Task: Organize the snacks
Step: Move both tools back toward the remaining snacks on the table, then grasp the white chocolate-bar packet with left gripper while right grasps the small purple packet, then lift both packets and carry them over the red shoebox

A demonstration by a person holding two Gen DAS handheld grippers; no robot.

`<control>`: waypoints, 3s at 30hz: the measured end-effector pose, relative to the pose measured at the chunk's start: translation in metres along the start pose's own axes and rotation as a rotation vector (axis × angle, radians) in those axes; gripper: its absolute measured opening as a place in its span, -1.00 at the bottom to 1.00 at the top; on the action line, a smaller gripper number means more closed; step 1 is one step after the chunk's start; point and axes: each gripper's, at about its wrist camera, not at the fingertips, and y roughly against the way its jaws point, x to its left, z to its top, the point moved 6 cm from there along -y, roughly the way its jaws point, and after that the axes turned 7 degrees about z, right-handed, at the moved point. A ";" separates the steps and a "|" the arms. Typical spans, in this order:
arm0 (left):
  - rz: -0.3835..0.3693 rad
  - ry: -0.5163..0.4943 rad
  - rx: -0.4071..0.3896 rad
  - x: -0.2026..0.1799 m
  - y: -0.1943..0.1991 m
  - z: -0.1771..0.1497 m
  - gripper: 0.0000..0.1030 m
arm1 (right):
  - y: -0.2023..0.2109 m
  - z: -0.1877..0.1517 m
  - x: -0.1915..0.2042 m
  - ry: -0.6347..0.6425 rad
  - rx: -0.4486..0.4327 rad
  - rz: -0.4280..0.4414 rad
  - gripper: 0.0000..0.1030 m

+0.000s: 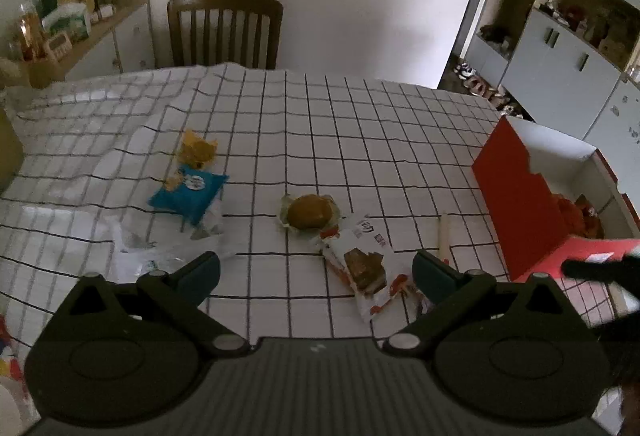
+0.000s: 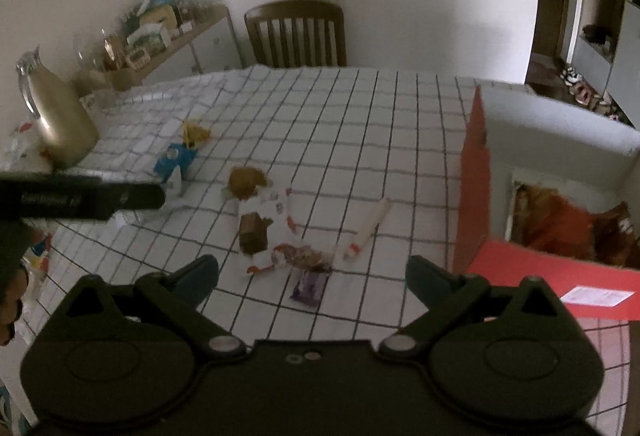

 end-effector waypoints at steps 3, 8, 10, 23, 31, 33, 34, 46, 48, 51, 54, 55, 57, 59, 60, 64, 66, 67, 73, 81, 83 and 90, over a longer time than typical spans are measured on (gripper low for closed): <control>-0.014 0.015 0.039 -0.008 -0.019 0.005 1.00 | -0.014 -0.006 0.002 0.000 0.024 -0.007 0.92; -0.034 0.027 0.123 -0.027 -0.053 0.012 1.00 | -0.037 -0.013 0.001 0.007 0.056 -0.020 0.84; -0.018 0.041 0.157 -0.031 -0.068 0.014 1.00 | -0.047 -0.015 0.000 0.007 0.075 -0.026 0.80; 0.067 0.168 0.337 -0.039 -0.137 0.011 0.98 | -0.087 -0.028 -0.006 -0.018 0.138 -0.016 0.39; 0.076 0.194 0.389 -0.050 -0.155 0.003 0.96 | -0.102 -0.032 -0.010 -0.014 0.160 -0.022 0.02; 0.084 0.186 0.393 -0.052 -0.158 0.002 0.91 | -0.103 -0.031 -0.011 -0.004 0.152 -0.028 -0.02; 0.088 0.182 0.388 -0.053 -0.159 0.003 0.91 | -0.103 -0.030 -0.011 0.000 0.152 -0.028 -0.04; 0.122 0.173 0.358 -0.054 -0.154 0.005 0.23 | -0.098 -0.034 -0.010 0.018 0.163 -0.061 -0.54; 0.124 0.170 0.358 -0.053 -0.152 0.003 0.19 | -0.095 -0.037 -0.011 0.018 0.167 -0.069 -0.57; 0.110 0.169 0.355 -0.046 -0.144 0.001 0.01 | -0.090 -0.042 -0.014 0.005 0.169 -0.070 -0.58; 0.098 0.163 0.366 -0.043 -0.137 -0.004 -0.02 | -0.083 -0.047 -0.017 -0.009 0.167 -0.066 -0.58; 0.098 0.161 0.366 -0.041 -0.135 -0.006 -0.02 | -0.081 -0.048 -0.018 -0.010 0.166 -0.067 -0.58; 0.098 0.157 0.366 -0.038 -0.130 -0.011 -0.03 | -0.074 -0.051 -0.019 -0.021 0.160 -0.067 -0.59; 0.087 0.159 0.369 -0.036 -0.125 -0.016 -0.03 | -0.068 -0.053 -0.020 -0.033 0.153 -0.067 -0.59; 0.082 0.159 0.371 -0.035 -0.122 -0.019 -0.03 | -0.065 -0.053 -0.021 -0.040 0.149 -0.069 -0.59; 0.077 0.164 0.383 -0.029 -0.109 -0.029 -0.03 | -0.051 -0.055 -0.024 -0.064 0.133 -0.065 -0.59; 0.077 0.163 0.387 -0.027 -0.101 -0.033 -0.03 | -0.045 -0.053 -0.023 -0.058 0.121 -0.057 -0.59; 0.078 0.163 0.388 -0.026 -0.098 -0.035 -0.03 | -0.041 -0.053 -0.023 -0.055 0.115 -0.056 -0.59; 0.049 0.161 0.386 -0.028 -0.071 -0.043 -0.03 | -0.016 -0.047 -0.019 -0.034 0.084 -0.037 -0.59; -0.012 0.178 0.344 -0.046 -0.034 -0.037 -0.03 | 0.021 -0.038 -0.021 -0.018 0.046 -0.022 -0.59; -0.023 0.168 0.329 -0.055 -0.026 -0.035 -0.03 | 0.029 -0.035 -0.024 -0.018 0.035 -0.022 -0.59; -0.063 0.131 0.267 -0.092 0.003 -0.020 -0.03 | 0.060 -0.023 -0.038 0.001 -0.020 -0.025 -0.59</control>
